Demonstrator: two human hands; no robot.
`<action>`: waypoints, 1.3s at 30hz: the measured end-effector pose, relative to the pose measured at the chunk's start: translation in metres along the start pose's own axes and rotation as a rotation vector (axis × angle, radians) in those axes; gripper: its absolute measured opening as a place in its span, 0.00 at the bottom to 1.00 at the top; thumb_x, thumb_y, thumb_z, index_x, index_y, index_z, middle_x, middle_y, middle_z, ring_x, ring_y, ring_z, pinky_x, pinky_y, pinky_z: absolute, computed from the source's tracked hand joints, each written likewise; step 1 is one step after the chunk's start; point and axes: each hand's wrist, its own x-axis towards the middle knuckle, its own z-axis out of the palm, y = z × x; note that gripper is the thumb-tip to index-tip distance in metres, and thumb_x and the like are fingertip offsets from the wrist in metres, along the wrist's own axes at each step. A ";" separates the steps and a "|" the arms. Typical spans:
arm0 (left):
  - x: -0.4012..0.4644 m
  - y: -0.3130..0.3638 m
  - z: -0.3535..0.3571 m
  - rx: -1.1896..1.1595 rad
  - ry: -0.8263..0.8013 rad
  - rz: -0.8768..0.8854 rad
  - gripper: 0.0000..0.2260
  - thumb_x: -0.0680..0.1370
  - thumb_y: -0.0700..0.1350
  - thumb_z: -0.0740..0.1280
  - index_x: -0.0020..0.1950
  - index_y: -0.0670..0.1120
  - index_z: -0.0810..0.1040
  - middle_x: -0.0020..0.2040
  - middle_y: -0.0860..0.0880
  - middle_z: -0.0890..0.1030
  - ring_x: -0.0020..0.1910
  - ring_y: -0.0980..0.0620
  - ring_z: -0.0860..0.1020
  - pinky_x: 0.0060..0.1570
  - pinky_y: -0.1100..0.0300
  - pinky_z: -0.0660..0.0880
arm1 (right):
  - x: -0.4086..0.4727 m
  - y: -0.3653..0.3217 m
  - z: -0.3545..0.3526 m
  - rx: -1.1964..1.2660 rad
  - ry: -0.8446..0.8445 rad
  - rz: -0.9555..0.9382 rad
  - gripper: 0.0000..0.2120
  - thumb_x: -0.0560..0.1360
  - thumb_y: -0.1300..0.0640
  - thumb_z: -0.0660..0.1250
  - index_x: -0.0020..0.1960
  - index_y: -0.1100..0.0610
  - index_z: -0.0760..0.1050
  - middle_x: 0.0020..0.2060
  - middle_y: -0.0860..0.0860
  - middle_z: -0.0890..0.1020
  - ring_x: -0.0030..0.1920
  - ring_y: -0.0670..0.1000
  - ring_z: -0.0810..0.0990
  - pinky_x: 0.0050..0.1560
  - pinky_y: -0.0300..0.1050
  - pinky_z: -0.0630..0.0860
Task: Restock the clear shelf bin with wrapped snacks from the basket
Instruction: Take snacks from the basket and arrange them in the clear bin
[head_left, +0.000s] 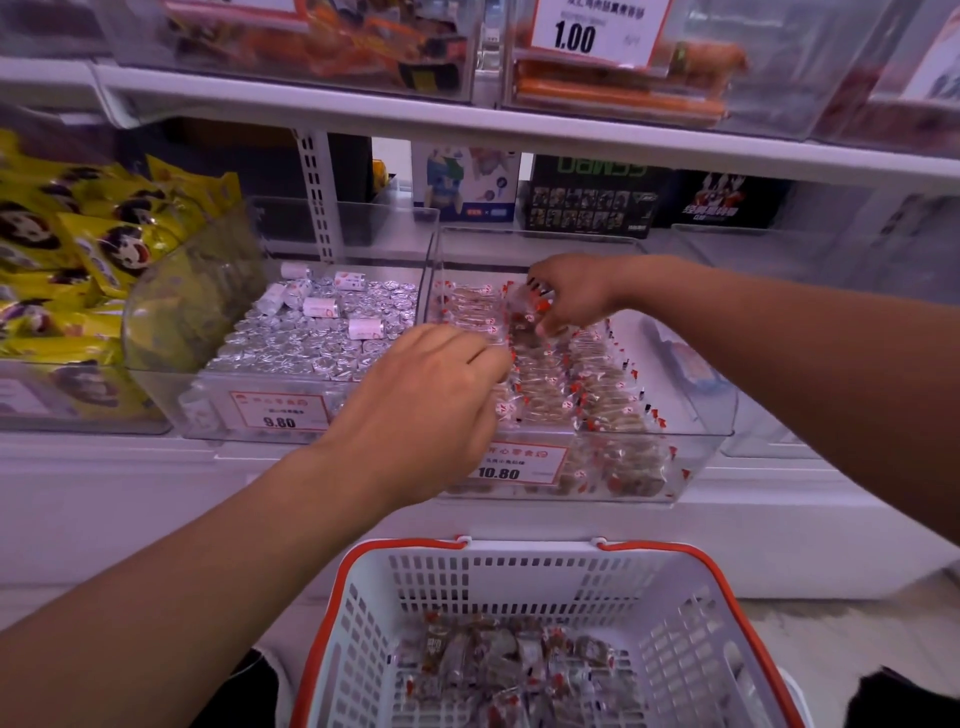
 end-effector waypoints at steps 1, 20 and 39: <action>0.000 0.000 0.000 -0.004 -0.001 -0.003 0.08 0.77 0.45 0.64 0.55 0.48 0.78 0.51 0.51 0.81 0.53 0.49 0.76 0.59 0.54 0.69 | 0.000 0.000 0.001 -0.007 -0.001 0.006 0.23 0.71 0.51 0.75 0.62 0.54 0.72 0.52 0.50 0.76 0.52 0.53 0.76 0.50 0.46 0.71; 0.007 0.001 0.003 -0.033 -0.030 -0.013 0.09 0.79 0.47 0.60 0.57 0.50 0.76 0.53 0.53 0.81 0.54 0.50 0.76 0.62 0.53 0.67 | 0.001 0.004 0.033 -0.137 0.019 0.021 0.37 0.76 0.48 0.70 0.78 0.53 0.57 0.72 0.56 0.66 0.68 0.59 0.71 0.68 0.55 0.69; 0.008 0.001 0.004 -0.032 -0.024 -0.020 0.08 0.79 0.48 0.60 0.55 0.50 0.77 0.50 0.53 0.81 0.50 0.50 0.77 0.59 0.55 0.65 | 0.010 -0.018 0.025 -0.119 0.171 0.316 0.49 0.60 0.47 0.83 0.72 0.60 0.61 0.69 0.61 0.67 0.67 0.63 0.69 0.65 0.54 0.71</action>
